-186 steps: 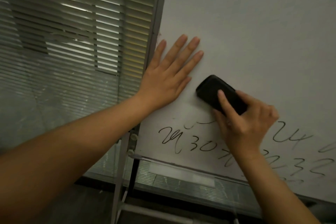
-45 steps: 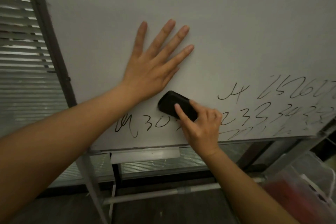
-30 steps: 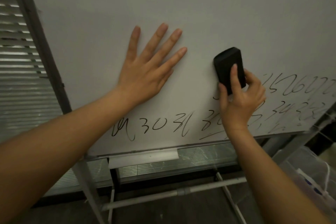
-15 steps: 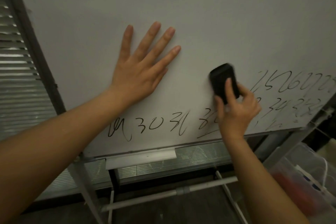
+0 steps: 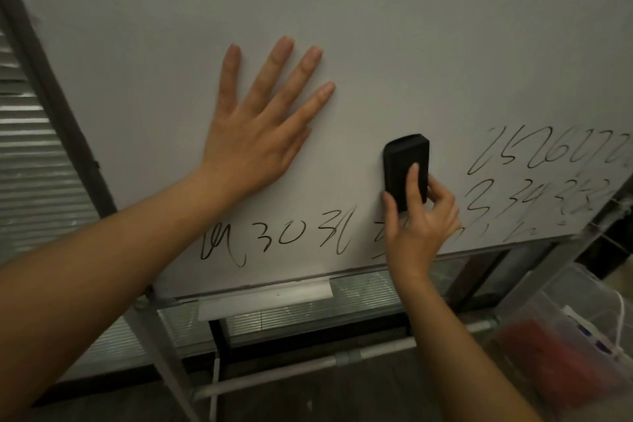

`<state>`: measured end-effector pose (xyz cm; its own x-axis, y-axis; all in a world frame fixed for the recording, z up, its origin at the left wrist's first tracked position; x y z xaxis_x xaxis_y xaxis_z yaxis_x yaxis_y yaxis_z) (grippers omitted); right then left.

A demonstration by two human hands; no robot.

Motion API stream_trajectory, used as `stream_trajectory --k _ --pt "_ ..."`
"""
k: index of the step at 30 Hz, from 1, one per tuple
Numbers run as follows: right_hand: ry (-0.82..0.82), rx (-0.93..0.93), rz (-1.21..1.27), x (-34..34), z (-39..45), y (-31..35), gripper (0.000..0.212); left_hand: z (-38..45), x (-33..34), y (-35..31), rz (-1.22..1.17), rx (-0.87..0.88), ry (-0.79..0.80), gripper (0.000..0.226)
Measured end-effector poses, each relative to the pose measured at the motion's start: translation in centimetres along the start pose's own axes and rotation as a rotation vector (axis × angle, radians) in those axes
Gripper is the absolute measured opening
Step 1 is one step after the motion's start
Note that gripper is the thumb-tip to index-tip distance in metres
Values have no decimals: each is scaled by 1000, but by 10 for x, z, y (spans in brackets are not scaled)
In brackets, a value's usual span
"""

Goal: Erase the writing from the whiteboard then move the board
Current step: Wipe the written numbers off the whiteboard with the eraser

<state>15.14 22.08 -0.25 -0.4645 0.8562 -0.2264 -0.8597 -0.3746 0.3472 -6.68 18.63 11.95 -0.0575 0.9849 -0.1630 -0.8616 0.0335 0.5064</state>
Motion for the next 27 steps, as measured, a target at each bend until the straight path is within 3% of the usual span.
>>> stream_trajectory --k 5,12,21,27 --pt "-11 -25 -39 -3 23 -20 54 1 3 -2 -16 -15 4 46" --pt "-112 308 52 -10 48 -35 54 -5 3 -1 -27 -30 3 48" --pt "23 70 -58 -3 5 -18 54 -2 4 -10 -70 -20 12 51" --pt "121 -111 -77 -13 13 -27 54 47 15 -61 -135 39 13 51"
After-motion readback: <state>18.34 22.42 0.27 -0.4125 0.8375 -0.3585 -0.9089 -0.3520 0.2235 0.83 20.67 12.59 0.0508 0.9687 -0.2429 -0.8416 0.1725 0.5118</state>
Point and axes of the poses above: each hand's wrist, its own z-axis towards the middle knuckle, its own x-axis out of the palm, y = z × x, the point moved 6 cm from there along z, towards the middle knuckle, and after that the axes turned 4 degrees about -y, right-handed, at the moved point
